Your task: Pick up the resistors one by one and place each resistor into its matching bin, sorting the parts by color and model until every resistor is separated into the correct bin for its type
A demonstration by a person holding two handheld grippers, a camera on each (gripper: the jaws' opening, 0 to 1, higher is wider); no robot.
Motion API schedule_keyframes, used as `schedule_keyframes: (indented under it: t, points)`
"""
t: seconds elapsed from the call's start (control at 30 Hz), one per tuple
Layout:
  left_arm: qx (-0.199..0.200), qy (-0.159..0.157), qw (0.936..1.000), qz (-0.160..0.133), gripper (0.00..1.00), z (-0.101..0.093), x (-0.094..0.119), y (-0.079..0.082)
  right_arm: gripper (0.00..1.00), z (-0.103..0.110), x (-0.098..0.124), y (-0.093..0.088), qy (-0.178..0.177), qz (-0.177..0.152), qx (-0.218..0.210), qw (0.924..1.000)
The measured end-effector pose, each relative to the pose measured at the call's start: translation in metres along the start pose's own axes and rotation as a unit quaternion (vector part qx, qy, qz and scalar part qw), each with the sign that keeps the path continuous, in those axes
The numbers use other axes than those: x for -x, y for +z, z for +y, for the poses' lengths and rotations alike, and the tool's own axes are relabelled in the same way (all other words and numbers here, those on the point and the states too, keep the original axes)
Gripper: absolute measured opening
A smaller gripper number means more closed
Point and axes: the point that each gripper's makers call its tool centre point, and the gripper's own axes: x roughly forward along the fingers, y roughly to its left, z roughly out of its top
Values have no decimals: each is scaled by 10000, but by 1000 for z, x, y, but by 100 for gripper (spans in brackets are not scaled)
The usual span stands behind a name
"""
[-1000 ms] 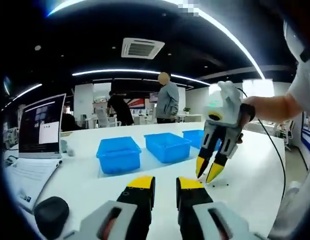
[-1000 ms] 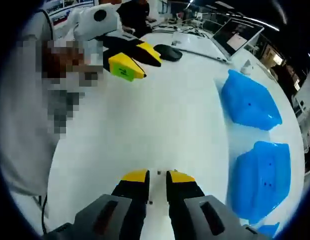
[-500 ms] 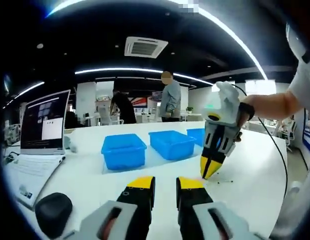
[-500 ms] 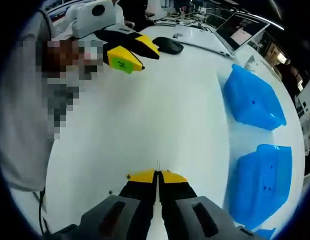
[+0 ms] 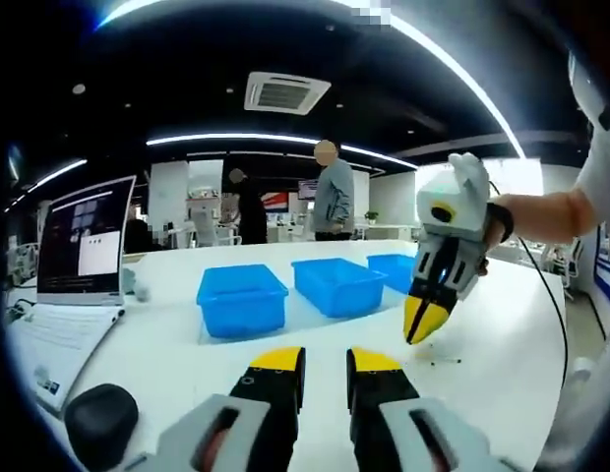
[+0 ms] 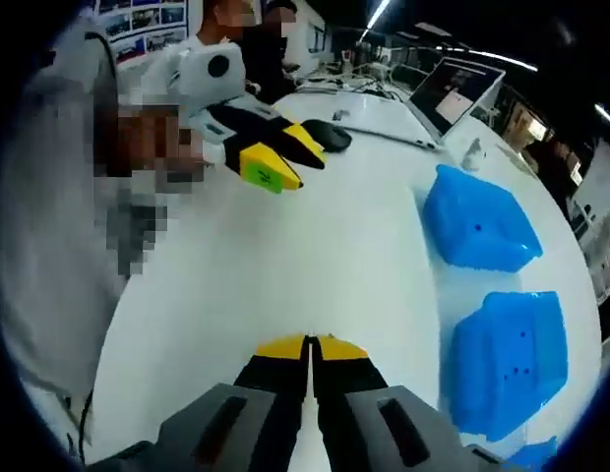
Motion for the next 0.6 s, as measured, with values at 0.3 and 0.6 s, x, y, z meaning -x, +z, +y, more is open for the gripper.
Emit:
schedule_keyframes:
  t: [0.3,0.6]
  points:
    - [1,-100,9999,6,20,-5,-9,1,5,-26,70,31,-1361,-2768,-1104,9448]
    - [-4,-302,9995,17,20,-17,-20,5,5,-80,182,-26,-3509,-3365,-1728,8566]
